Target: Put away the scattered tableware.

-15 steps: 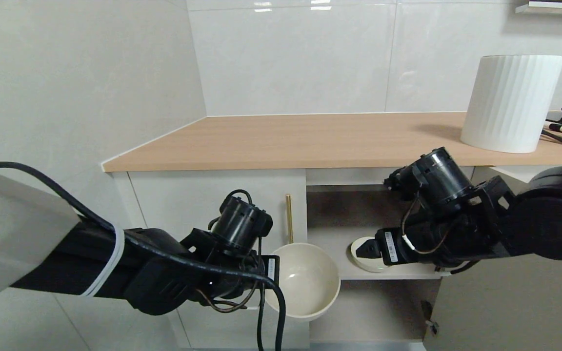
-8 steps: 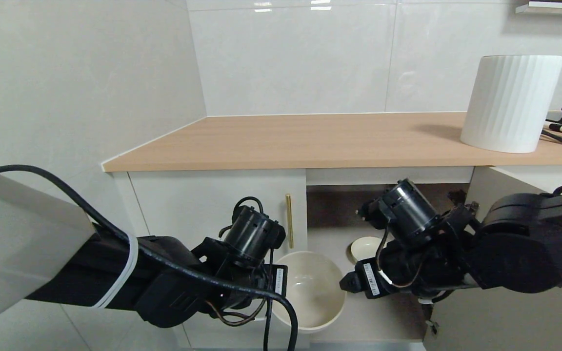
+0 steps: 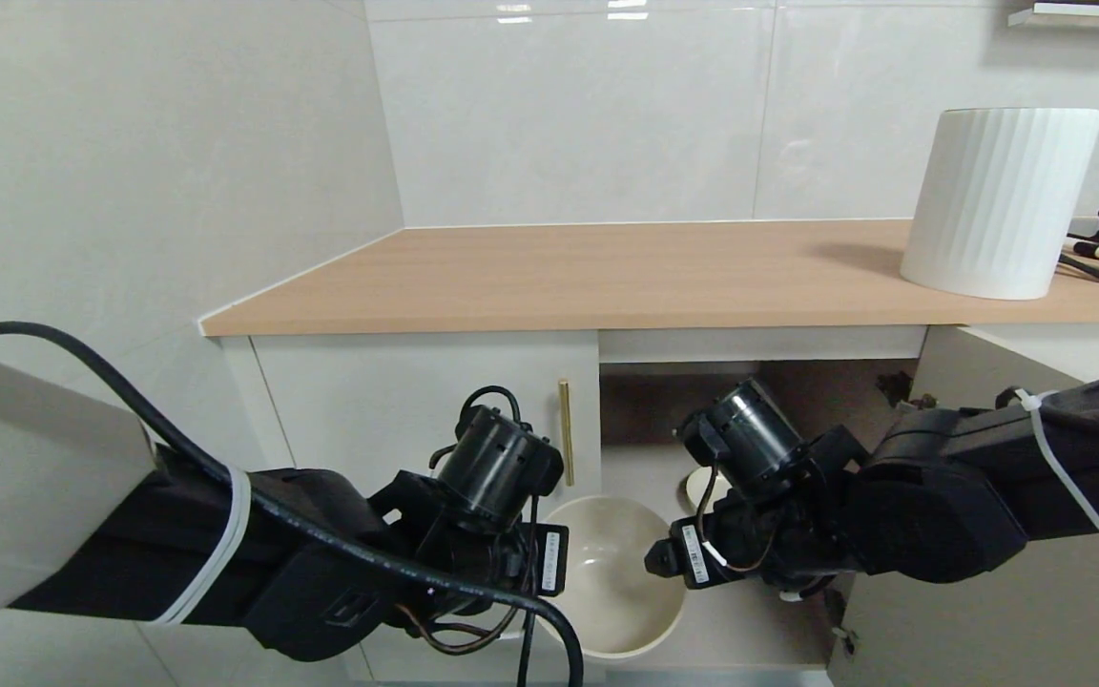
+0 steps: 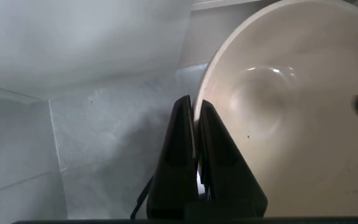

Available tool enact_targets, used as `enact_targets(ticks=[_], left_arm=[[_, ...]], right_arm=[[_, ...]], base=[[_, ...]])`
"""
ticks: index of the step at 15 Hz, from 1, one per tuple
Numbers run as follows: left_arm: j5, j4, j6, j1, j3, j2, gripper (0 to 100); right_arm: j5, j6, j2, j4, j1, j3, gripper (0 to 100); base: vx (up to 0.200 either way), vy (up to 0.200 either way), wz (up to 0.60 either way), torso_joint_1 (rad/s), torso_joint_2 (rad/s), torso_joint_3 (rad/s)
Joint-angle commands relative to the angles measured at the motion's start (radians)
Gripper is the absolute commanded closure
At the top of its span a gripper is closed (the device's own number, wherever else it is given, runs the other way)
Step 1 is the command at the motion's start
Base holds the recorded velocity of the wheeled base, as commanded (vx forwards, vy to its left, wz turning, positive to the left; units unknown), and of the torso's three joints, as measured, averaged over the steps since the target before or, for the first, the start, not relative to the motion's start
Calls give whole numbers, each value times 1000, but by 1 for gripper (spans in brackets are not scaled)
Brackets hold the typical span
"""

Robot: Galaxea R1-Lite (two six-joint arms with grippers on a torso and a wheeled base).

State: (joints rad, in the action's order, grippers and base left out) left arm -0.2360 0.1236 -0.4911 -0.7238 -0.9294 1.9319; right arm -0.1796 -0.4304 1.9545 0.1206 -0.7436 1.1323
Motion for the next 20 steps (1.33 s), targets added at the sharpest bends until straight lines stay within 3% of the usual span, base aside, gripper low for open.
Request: enact_targets(ticks=[1, 16, 17, 20], left_arm=[[0, 1, 0, -2, 3, -2, 100], [-6, 5, 0, -2, 11, 1, 100], [-6, 5, -1, -2, 11, 1, 0], [-6, 7, -1, -2, 11, 2, 0]], right_arm=[[0, -2, 17, 1, 0, 1, 100], [-12, -2, 14, 2, -2, -6, 100], [-12, -1, 14, 2, -2, -6, 100], [-14, -2, 14, 2, -2, -8, 100]], base=[[0, 0, 0, 0, 0, 0], [0, 0, 0, 0, 0, 0], [0, 0, 0, 0, 0, 0], [0, 0, 0, 0, 0, 0]])
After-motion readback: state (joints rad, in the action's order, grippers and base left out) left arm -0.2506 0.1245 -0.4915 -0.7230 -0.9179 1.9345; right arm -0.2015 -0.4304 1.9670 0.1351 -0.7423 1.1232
